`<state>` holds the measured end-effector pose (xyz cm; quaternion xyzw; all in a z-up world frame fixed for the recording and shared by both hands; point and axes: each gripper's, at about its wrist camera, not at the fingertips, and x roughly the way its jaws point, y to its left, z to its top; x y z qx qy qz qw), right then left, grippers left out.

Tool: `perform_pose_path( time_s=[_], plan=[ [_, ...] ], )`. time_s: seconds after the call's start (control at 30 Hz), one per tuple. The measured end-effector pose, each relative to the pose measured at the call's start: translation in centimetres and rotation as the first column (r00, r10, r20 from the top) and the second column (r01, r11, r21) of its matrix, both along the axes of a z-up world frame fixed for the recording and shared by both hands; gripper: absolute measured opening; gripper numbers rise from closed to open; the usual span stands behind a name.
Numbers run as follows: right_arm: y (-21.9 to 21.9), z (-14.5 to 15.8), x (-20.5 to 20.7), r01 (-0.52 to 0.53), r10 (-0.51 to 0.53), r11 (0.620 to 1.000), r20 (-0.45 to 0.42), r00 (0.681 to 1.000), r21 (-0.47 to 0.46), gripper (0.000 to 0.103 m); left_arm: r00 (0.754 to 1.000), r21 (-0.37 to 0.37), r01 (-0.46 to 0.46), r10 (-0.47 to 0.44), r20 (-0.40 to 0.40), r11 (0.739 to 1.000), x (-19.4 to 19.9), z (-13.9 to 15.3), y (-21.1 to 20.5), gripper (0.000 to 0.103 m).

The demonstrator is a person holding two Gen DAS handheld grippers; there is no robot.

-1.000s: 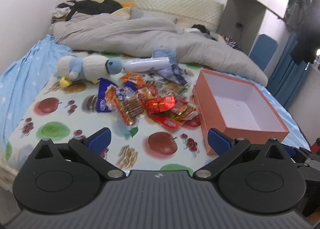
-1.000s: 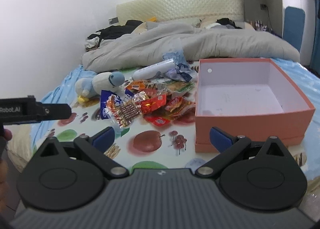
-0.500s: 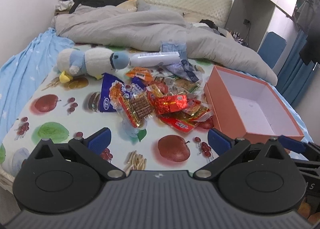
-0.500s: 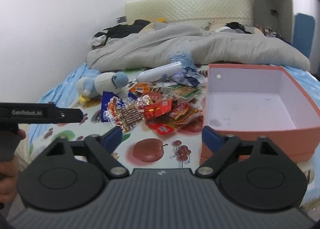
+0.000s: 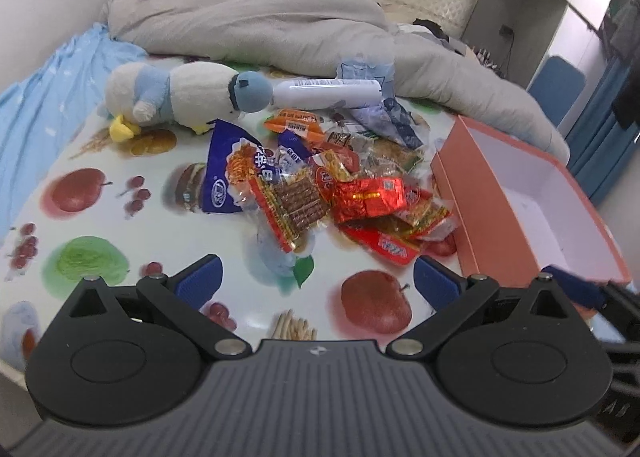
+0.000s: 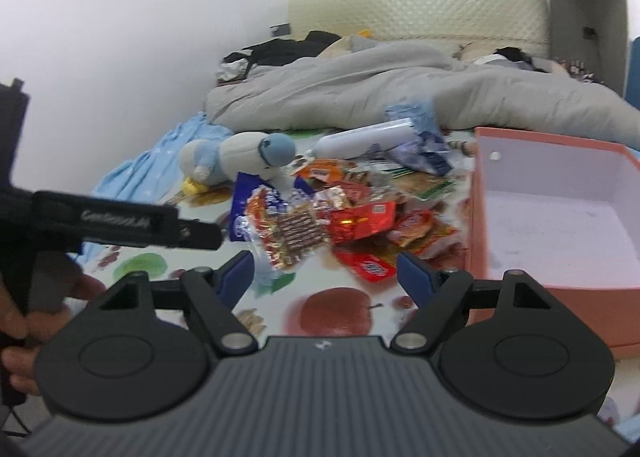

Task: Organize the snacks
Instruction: 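Grasp the red foil candy with the right tool while the left tool reaches into the pile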

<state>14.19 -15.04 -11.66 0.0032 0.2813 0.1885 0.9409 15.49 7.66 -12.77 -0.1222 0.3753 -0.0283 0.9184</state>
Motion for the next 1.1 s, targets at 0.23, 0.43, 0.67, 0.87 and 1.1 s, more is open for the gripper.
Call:
perform_pose_path(
  time_s=[0.23,0.43,0.67,0.87,1.1],
  plan=[
    [2.3,-1.3,2.3,-0.010,0.010,0.994,0.003,1.000,-0.109,0.079,1.000,-0.036,0.004,-0.004,-0.015,0.999,3.5,-2.3,1.6,0.102],
    [3.4,-3.0,4.4,-0.042,0.040,0.989,-0.014,0.999,-0.139,0.078,1.000,0.011,-0.007,0.007,-0.012,1.000,6.4,-4.2,2.1,0.102],
    [4.4,-4.7,8.3,-0.040,0.036,0.983,-0.026,0.999,-0.179,0.072,1.000,-0.029,-0.019,0.019,-0.018,0.999,9.7,-6.3,3.2,0.098],
    [4.6,-6.7,11.8,-0.016,0.006,0.982,-0.053,0.999,-0.190,0.070,0.998,-0.062,-0.029,0.026,-0.049,0.998,12.7,-8.9,3.7,0.095],
    [6.2,-8.4,13.9,-0.088,0.080,0.967,-0.042,0.996,-0.240,0.056,0.996,-0.116,-0.060,0.051,-0.075,0.991,14.0,-10.8,4.9,0.081]
  ],
)
